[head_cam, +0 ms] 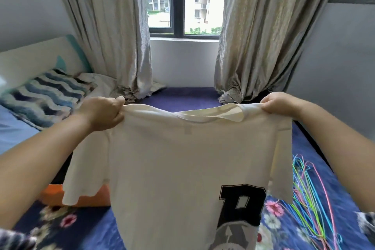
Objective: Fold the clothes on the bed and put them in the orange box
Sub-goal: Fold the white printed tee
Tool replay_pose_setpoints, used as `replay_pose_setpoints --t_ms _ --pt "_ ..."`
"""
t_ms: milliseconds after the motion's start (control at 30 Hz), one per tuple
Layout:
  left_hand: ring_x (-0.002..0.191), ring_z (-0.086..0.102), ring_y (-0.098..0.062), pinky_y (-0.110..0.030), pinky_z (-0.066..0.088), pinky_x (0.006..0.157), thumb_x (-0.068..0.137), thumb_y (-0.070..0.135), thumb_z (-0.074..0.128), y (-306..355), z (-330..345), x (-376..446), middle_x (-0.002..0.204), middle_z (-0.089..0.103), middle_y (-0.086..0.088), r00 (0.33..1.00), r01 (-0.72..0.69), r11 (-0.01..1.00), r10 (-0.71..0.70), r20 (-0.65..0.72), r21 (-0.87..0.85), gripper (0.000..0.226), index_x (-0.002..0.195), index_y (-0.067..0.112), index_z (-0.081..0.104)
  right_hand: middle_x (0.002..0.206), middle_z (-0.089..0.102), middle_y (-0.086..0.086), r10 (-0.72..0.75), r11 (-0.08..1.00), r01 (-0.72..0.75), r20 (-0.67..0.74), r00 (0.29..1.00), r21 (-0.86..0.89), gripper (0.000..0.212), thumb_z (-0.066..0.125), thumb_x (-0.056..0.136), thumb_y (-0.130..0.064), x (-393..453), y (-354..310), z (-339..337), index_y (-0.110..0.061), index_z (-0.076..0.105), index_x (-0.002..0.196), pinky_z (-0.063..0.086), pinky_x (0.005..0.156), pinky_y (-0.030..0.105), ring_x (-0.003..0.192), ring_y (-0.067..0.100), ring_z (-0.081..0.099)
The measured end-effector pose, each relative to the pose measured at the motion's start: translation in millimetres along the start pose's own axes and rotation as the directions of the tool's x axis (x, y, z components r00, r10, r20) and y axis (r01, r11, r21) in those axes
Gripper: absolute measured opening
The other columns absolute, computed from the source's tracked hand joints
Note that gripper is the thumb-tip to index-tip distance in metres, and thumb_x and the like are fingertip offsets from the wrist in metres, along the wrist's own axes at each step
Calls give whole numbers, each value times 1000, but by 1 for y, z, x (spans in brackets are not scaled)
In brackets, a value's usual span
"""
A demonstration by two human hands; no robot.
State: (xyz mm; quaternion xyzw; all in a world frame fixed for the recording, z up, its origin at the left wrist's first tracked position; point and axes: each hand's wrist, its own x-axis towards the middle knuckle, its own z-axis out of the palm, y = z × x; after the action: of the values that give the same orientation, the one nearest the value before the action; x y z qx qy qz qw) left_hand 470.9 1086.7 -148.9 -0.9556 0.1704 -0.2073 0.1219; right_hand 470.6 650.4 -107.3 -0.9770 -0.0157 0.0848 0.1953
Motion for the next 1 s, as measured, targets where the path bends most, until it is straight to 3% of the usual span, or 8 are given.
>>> replay_pose_setpoints --t_ms 67,200,400,567,667,833,933,1000 --pt "92 64 -34 -34 44 69 90 21 44 2 20 16 103 66 -17 983 144 989 -145 111 17 21 100 3 50 68 48 3 16 979 -26 -52 999 -203 21 40 85 -5 27 3 14 -10 49 67 29 56 29 72 19 44" --pt "102 59 -33 -32 40 70 93 15 38 0 93 57 112 62 -14 935 258 964 -265 237 63 19 107 6 47 88 51 2 117 898 -126 -47 992 -421 21 39 84 -8 99 10 58 -19 57 86 36 66 26 92 25 54" --pt "104 55 -35 -34 40 70 90 2 38 3 220 112 114 58 -16 839 311 949 -303 453 58 21 109 7 46 71 56 12 345 934 -335 73 936 -126 27 36 82 6 206 31 137 -9 58 76 43 39 27 56 26 56" --pt "92 54 -39 -37 39 66 81 -8 41 18 318 146 102 57 -26 677 653 725 -430 597 -219 14 89 2 45 75 61 25 500 824 -509 105 860 250 24 36 81 12 274 63 209 -4 52 75 54 49 34 51 30 64" --pt "92 57 -42 -43 49 77 78 -7 38 26 371 163 101 59 -26 610 769 558 -493 620 -313 21 94 3 46 84 56 22 542 785 -538 79 837 307 29 33 81 10 312 81 244 -11 50 70 38 29 16 43 24 57" --pt "93 55 -45 -47 48 79 81 -4 35 30 435 185 105 54 -27 517 853 411 -577 633 -321 22 103 3 36 91 60 22 485 854 -486 55 873 188 28 34 81 -1 368 107 282 -20 50 93 52 51 31 66 34 64" --pt "78 48 -37 -41 37 66 86 -3 30 35 465 193 87 49 -22 562 816 502 -569 601 -287 18 101 7 33 99 60 28 420 905 -413 59 906 -101 23 33 87 -5 400 124 299 -18 48 98 45 65 35 81 40 61" --pt "69 41 -32 -39 27 60 90 5 26 34 473 194 77 43 -17 695 696 664 -531 484 -271 19 106 3 37 105 59 30 368 899 -371 -56 928 -233 24 36 92 -10 412 132 306 -13 53 109 38 69 38 94 44 56"
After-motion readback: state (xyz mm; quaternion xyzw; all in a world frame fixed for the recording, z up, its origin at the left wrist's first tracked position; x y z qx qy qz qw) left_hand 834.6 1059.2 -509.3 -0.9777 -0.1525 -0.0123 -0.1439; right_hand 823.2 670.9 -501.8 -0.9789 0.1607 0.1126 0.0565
